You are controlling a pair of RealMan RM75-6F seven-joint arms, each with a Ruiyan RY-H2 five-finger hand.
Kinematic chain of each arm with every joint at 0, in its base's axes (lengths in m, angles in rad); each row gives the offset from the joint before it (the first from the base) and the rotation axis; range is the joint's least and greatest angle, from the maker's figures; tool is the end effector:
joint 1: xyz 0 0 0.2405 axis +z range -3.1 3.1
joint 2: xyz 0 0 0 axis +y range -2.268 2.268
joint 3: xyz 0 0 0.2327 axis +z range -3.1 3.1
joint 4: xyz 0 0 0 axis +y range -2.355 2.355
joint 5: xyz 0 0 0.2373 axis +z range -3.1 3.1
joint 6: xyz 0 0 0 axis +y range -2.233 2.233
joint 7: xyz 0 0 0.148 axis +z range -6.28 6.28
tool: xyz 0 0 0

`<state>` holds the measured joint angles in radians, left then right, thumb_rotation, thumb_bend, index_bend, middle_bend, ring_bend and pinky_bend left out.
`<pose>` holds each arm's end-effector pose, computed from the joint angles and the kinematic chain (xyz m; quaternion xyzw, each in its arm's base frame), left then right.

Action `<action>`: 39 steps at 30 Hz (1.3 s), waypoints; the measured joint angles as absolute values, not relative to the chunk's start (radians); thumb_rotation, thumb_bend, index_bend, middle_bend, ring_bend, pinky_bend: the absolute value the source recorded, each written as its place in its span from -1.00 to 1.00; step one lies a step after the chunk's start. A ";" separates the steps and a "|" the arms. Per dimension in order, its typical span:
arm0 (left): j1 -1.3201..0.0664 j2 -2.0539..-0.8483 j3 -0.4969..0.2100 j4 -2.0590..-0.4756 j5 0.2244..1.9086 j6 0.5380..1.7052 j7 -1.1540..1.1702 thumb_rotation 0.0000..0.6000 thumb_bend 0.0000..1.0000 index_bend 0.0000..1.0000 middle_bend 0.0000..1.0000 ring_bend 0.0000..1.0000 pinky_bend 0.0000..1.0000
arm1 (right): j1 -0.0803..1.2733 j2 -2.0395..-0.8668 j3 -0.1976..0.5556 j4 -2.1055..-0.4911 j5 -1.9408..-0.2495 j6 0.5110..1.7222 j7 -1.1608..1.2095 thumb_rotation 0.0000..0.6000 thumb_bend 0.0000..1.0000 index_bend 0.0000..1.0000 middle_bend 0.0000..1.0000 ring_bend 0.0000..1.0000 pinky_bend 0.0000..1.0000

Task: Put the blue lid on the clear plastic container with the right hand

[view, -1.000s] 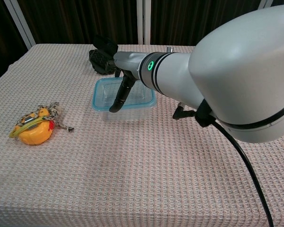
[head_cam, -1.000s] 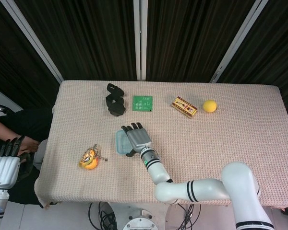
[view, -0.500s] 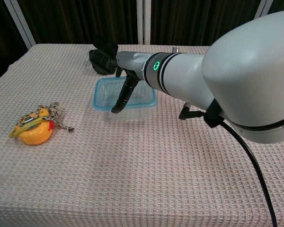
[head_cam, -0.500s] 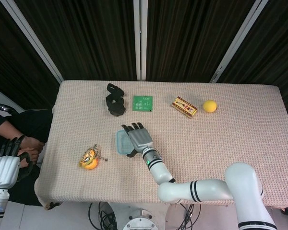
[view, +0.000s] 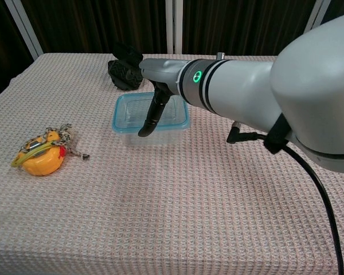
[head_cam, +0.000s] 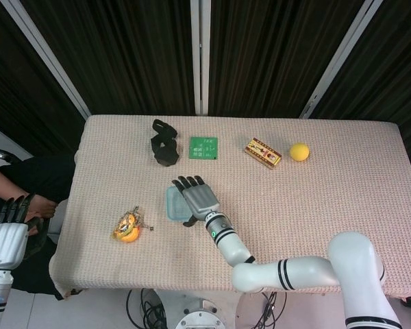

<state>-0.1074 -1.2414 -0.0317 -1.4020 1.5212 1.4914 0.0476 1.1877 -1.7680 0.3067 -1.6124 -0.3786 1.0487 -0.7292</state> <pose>-0.3255 0.1910 0.1050 -0.6270 -0.3390 -0.3557 0.6045 0.0272 -0.3086 -0.1071 0.7565 -0.4535 0.3219 0.3442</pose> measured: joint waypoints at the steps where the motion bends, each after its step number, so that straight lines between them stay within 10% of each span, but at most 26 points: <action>1: -0.108 -1.241 -0.031 -1.402 1.521 1.490 0.048 1.00 -1.00 -0.83 -0.96 -1.00 -1.00 | 1.178 -1.757 0.294 -1.634 -0.399 1.068 -0.730 1.00 -1.00 -1.00 -0.73 -1.00 -1.00; 39: -0.117 -1.241 -0.024 -1.419 1.524 1.472 0.044 1.00 -1.00 -0.83 -0.96 -1.00 -1.00 | 1.024 -1.691 0.179 -1.743 -0.629 1.141 -0.658 1.00 -1.00 -1.00 -0.64 -1.00 -1.00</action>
